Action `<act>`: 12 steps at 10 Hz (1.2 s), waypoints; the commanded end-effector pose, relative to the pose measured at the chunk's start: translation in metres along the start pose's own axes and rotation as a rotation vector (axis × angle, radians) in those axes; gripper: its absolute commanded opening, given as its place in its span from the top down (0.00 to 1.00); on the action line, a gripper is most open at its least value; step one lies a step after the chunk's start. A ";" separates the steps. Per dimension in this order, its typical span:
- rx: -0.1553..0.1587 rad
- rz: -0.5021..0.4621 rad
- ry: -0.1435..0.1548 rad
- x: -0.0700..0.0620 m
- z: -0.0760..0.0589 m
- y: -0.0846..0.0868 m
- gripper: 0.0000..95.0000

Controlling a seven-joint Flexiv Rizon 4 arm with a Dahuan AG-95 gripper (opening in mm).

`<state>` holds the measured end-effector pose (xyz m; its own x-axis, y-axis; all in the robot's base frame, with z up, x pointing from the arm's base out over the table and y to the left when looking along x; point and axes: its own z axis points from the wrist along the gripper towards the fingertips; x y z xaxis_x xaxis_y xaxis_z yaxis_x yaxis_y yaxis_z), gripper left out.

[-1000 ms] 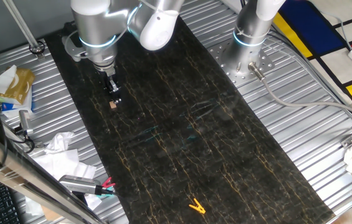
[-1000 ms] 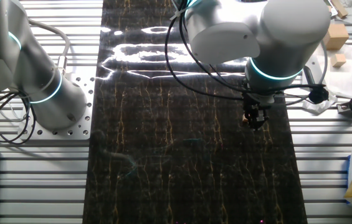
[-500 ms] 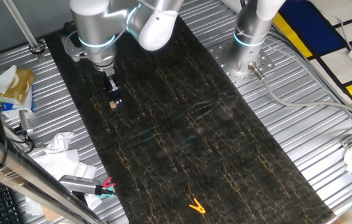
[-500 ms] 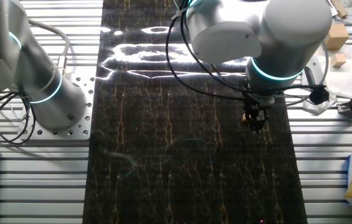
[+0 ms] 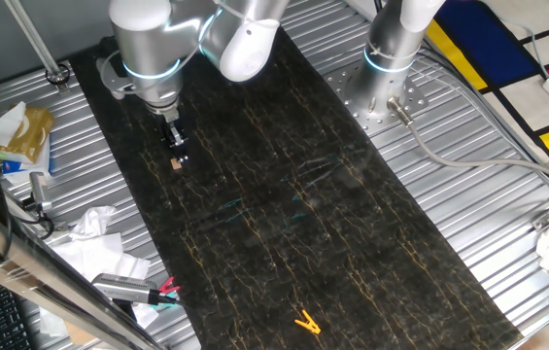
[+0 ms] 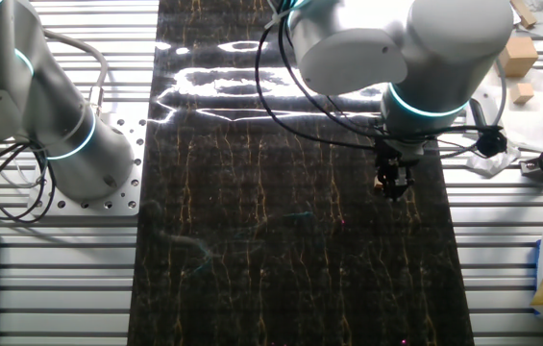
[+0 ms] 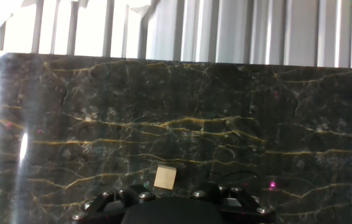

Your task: Use the gripper to push the small block from left to right

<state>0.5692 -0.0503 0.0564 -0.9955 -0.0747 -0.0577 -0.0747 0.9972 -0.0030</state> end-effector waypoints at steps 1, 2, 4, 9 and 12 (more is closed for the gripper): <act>0.000 0.004 0.002 0.000 0.000 0.000 0.40; -0.002 0.006 0.001 0.000 0.000 0.000 0.40; -0.001 0.010 0.000 0.000 0.000 0.000 0.40; -0.011 -0.003 -0.003 0.000 0.000 0.000 0.20; -0.018 -0.022 -0.004 -0.001 0.001 0.000 0.20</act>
<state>0.5691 -0.0504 0.0549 -0.9935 -0.0968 -0.0601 -0.0978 0.9951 0.0137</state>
